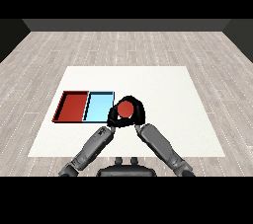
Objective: Pick the red can and put it in the red box
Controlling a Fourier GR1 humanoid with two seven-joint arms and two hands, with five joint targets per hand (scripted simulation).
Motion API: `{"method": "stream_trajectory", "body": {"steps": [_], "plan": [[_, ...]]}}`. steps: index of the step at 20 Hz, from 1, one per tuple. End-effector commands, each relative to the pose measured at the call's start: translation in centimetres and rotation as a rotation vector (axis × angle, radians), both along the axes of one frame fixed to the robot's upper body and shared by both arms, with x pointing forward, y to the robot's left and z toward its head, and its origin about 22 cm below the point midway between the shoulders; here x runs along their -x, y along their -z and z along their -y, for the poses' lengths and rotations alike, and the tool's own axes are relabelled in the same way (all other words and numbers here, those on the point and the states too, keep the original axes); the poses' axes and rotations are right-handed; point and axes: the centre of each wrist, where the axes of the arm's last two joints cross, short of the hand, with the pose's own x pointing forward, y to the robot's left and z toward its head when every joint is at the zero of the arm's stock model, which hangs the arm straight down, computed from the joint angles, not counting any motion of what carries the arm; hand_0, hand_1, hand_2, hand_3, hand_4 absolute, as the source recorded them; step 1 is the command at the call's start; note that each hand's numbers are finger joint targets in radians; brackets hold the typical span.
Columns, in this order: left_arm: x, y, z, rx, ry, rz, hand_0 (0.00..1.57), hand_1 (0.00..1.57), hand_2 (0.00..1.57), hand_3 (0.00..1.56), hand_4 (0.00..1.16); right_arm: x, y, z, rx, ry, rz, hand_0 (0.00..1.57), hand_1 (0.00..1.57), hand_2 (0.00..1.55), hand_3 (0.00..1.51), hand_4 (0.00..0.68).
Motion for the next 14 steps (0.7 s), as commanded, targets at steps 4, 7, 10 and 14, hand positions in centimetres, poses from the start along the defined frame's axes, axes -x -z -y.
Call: {"method": "stream_trajectory", "body": {"steps": [4,7,10,14], "plan": [[-0.3,-0.6,0.1,0.052,-0.025,0.128,1.57,1.57,1.57,1.5,1.14,0.6,0.4,-1.5,-0.009,-0.041,-0.047,1.44,1.44,1.39,1.34,0.406],[0.0,-0.8,0.2,0.068,-0.036,0.142,1.57,1.57,1.57,1.51,1.15,-0.2,0.7,-0.1,0.055,-0.009,-0.089,0.0,0.0,0.0,0.0,0.0],[0.0,-0.7,0.2,0.069,-0.036,0.143,1.57,1.57,1.57,1.51,1.15,-0.1,0.7,-0.1,0.083,-0.004,-0.095,0.0,0.0,0.0,0.0,0.0],[1.3,1.3,-0.3,0.045,-0.063,0.145,1.57,1.57,1.57,1.51,1.14,-0.1,-1.2,0.0,0.075,-0.003,-0.105,0.0,0.0,0.0,0.0,0.0]]}}
